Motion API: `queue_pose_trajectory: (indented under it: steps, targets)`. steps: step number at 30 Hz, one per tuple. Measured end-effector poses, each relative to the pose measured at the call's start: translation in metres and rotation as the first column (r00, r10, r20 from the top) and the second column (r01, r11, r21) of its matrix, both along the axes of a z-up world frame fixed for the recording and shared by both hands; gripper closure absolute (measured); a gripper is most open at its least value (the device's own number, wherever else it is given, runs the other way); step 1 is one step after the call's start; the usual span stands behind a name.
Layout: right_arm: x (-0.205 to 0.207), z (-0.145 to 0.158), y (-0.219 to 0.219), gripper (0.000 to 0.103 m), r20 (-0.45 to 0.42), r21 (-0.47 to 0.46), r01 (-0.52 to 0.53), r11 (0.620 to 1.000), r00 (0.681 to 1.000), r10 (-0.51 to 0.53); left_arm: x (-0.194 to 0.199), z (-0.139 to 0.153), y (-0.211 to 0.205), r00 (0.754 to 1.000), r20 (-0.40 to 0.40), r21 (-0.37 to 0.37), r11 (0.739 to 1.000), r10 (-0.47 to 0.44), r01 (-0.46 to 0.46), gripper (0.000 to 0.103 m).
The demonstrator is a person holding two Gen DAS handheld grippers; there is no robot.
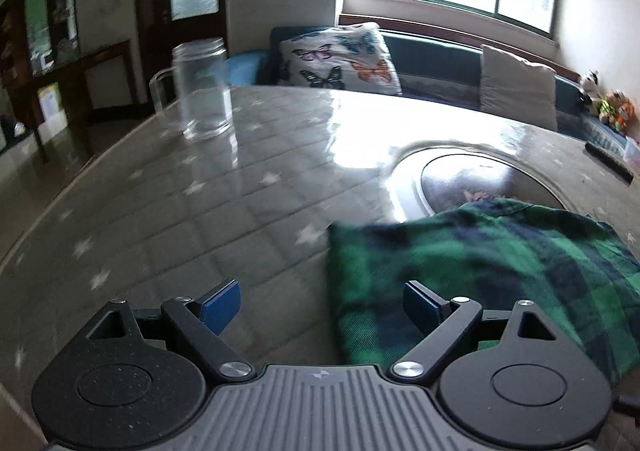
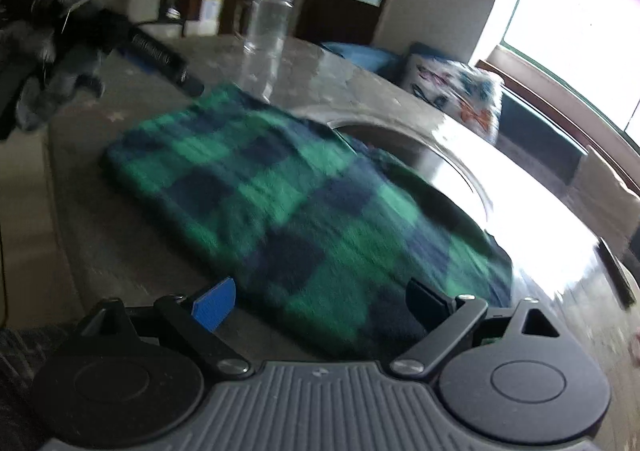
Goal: Fold clothes
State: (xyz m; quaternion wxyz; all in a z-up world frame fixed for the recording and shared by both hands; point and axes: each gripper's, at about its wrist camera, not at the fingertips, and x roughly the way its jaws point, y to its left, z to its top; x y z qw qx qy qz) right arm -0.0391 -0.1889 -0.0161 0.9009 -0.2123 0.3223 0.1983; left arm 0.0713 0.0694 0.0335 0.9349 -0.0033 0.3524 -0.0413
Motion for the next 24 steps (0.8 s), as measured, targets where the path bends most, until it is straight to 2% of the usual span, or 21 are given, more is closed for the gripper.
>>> queue_pose_trajectory:
  steps: [3,9,14,17,22,24]
  targets:
    - [0.005,0.004,0.016,0.014,0.001,0.017,-0.095,0.995,0.996,0.095,-0.01,-0.002,0.014,1.0,-0.019,-0.033,0.999,0.02,-0.021,0.017]
    - [0.014,0.002,0.062,0.026,-0.025,0.045,-0.286,0.957,0.957,0.288,-0.016,-0.007,0.031,0.998,-0.055,-0.089,0.995,0.044,-0.049,0.036]
    - [0.017,-0.002,0.102,0.039,-0.04,0.047,-0.41,0.911,0.91,0.412,-0.014,-0.01,0.035,0.996,-0.078,-0.147,0.988,0.038,-0.049,0.036]
    - [0.019,-0.006,0.12,0.049,-0.049,0.045,-0.443,0.895,0.894,0.445,-0.011,-0.011,0.035,0.996,-0.087,-0.173,0.984,0.029,-0.044,0.035]
    - [0.021,-0.015,0.134,0.081,-0.062,0.036,-0.439,0.898,0.896,0.441,-0.003,-0.013,0.036,0.994,-0.11,-0.223,0.974,0.017,-0.041,0.035]
    - [0.021,-0.011,0.129,0.093,-0.062,0.073,-0.428,0.901,0.9,0.432,-0.001,-0.013,0.034,0.993,-0.119,-0.247,0.968,0.006,-0.036,0.035]
